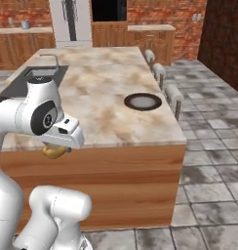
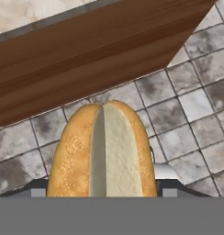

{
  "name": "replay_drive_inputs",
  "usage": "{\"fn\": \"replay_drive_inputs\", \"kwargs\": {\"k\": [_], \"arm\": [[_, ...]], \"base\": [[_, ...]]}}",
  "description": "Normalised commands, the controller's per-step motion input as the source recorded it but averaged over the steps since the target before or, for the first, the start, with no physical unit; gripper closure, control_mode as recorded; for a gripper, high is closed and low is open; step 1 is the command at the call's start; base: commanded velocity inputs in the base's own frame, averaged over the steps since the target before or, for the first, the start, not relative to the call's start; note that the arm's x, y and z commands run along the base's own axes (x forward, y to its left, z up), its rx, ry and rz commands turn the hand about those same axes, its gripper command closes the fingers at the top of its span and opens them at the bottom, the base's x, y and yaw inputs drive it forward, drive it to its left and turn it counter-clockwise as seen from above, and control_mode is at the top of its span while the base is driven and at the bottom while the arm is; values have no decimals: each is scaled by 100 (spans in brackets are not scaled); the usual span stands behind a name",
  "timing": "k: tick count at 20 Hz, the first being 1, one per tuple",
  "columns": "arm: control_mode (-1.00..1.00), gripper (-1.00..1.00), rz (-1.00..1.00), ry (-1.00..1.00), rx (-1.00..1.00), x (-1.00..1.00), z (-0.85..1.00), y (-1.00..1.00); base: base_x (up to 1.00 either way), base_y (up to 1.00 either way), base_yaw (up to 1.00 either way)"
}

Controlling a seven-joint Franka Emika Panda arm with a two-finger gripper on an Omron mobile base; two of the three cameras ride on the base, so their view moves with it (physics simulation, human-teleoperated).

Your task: Move the hot dog bun to the plate on the dining table and place the condiment next to that plate. Then navigate to the fridge and take the sausage and place it on the plate as well.

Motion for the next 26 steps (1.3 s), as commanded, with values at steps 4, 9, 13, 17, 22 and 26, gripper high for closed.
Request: {"fn": "replay_drive_inputs", "kwargs": {"k": [4, 9, 13, 17, 22, 26], "arm": [[100, 100, 0, 0, 0, 0, 0, 0], [100, 100, 0, 0, 0, 0, 0, 0], [100, 100, 0, 0, 0, 0, 0, 0], [100, 100, 0, 0, 0, 0, 0, 0], [100, 100, 0, 0, 0, 0, 0, 0], [100, 100, 0, 0, 0, 0, 0, 0]], "base": [[30, -100, 17], [28, -100, 22], [31, -100, 30], [30, -100, 36], [27, -100, 41], [29, -100, 45]]}}
